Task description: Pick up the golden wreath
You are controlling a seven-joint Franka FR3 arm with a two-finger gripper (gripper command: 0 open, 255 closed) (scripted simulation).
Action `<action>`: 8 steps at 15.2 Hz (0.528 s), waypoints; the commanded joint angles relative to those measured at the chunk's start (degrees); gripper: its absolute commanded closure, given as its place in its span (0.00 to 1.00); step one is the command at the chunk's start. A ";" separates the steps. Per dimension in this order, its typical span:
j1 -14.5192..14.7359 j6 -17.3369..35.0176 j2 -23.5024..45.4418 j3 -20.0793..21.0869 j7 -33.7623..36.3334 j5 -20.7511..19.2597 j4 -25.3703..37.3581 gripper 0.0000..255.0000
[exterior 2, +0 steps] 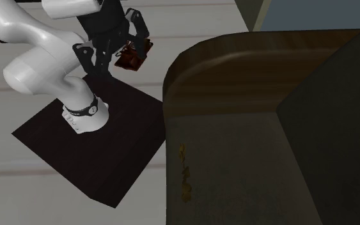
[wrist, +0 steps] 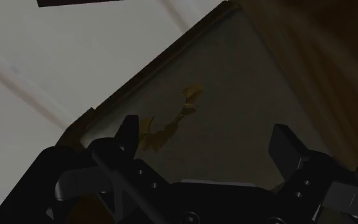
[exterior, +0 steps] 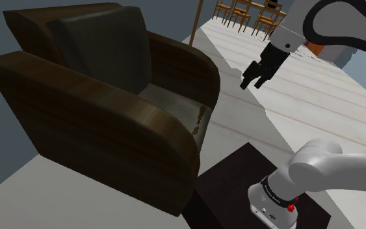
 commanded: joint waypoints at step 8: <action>-3.23 16.79 5.62 7.01 11.58 0.45 -8.63 0.00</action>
